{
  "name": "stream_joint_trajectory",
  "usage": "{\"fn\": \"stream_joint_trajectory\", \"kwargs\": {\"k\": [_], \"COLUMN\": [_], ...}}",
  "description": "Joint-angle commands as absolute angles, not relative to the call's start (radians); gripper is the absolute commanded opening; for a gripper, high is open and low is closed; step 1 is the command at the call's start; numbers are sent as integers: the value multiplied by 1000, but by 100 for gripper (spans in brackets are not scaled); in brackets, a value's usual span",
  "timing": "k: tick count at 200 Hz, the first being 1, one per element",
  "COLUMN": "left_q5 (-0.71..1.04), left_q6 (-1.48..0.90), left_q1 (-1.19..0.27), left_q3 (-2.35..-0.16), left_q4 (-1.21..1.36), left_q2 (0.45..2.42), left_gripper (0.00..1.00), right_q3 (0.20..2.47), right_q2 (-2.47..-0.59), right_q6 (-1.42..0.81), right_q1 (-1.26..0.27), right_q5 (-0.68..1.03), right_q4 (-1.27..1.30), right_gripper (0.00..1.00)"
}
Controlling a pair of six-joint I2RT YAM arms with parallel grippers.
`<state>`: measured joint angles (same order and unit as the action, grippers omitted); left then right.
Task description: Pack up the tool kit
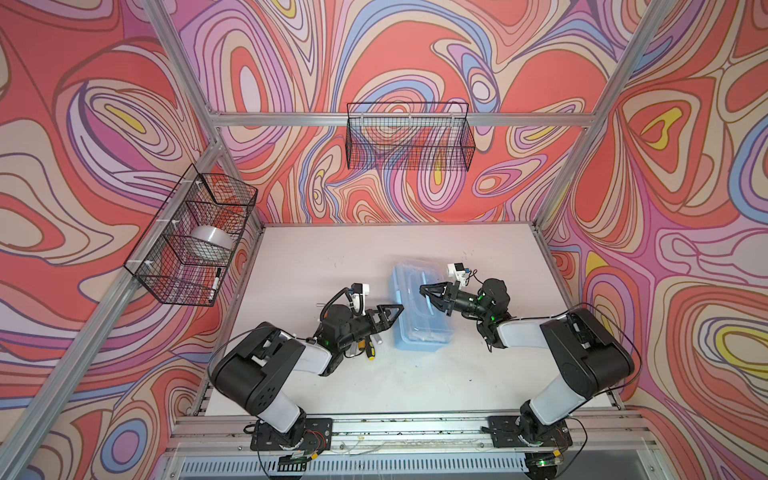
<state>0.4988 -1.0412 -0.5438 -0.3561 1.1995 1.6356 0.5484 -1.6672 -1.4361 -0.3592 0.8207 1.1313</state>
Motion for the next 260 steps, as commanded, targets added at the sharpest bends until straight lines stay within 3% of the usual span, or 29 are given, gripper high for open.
{"fn": "stream_joint_trajectory", "kwargs": {"k": [1,64,103,260], "left_q5": [541,576,637,649], "left_q6": [-1118,-1106,-1143,-1232], "left_q1": [-547,-546,-548,-539], "left_q3": [-389,-448,-505,-606], "left_q4": [1364,1361,1364,1362], "left_q2": [1695,1672,1734,1484], "left_gripper": [90,88,86,86], "right_q3": [505,583,575,584], "right_q2": [-1721,-1597,-1606,-1653], "right_q6": [-1399,-1184,-1160,-1020], "right_q1": [-363,-363,-363,-364], "right_q5": [816,810,806,721], "right_q4": [1172,794,786,593], "right_gripper": [0,0,0,0]}}
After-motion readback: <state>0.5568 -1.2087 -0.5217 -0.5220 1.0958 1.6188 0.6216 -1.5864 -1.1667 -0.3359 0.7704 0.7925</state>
